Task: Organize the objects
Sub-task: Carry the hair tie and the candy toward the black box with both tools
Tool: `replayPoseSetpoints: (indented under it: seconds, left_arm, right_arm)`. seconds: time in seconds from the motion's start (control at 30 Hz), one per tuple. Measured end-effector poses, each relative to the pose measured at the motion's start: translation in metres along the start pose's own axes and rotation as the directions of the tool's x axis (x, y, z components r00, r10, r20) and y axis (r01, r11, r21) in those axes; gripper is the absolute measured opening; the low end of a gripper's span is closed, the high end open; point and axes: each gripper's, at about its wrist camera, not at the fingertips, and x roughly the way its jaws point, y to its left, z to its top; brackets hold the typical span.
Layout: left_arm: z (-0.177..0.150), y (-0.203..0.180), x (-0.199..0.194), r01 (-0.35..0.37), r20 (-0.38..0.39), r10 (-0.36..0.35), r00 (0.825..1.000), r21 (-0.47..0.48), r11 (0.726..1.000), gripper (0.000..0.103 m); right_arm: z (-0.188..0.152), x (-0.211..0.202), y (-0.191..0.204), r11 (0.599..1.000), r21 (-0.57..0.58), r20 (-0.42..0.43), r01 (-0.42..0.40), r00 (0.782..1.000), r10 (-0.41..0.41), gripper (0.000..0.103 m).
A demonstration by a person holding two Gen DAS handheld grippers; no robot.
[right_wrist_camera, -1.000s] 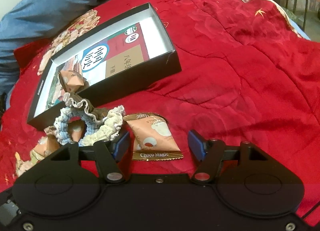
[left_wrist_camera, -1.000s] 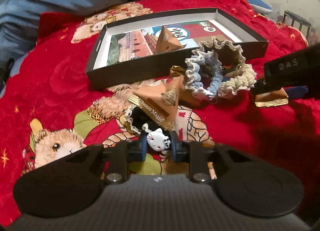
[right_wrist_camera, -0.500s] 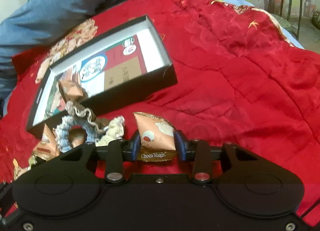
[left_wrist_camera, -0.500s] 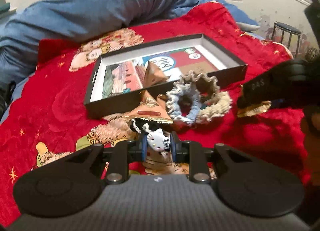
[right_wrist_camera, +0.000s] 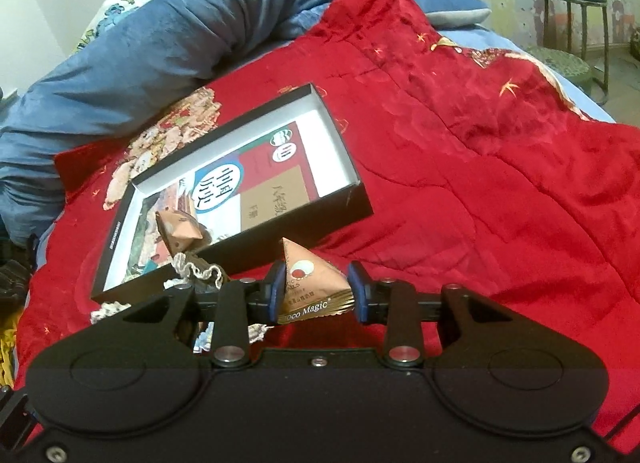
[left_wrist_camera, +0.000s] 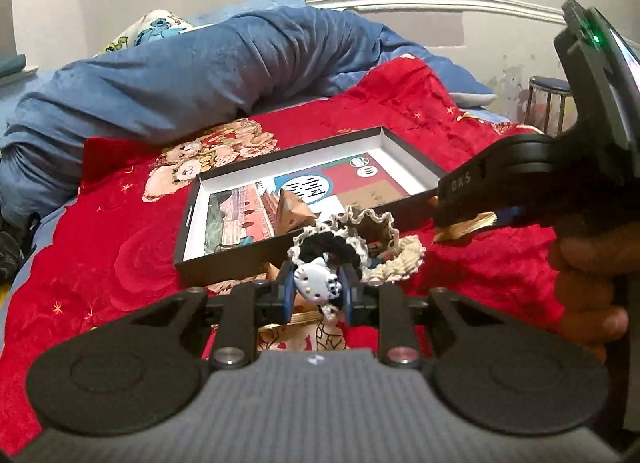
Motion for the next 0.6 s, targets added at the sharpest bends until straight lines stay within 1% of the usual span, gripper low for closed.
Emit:
replayPoseSetpoints:
  seconds: [0.17, 0.27, 0.47, 0.6]
  left_arm:
    - [0.002, 0.007, 0.001, -0.001, 0.005, 0.002, 1.000, -0.035, 0.999, 0.026]
    - [0.005, 0.014, -0.002, -0.003, 0.029, 0.005, 1.000, -0.056, 0.998, 0.027]
    - [0.013, 0.027, -0.013, 0.001, 0.113, 0.012, 0.994, -0.109, 0.994, 0.027]
    - [0.015, 0.036, -0.016, -0.023, 0.129, 0.041, 0.991, -0.138, 0.990, 0.027]
  right_arm:
    - [0.002, -0.003, -0.001, 1.000, 0.006, 0.020, -0.021, 1.000, 0.021, 0.032]
    - [0.003, -0.007, 0.000, 0.998, 0.005, 0.043, -0.059, 0.997, 0.059, 0.032]
    - [0.004, -0.018, 0.008, 0.989, -0.023, 0.102, -0.143, 0.984, 0.145, 0.032]
    - [0.006, -0.024, 0.012, 0.981, -0.040, 0.124, -0.192, 0.973, 0.196, 0.032]
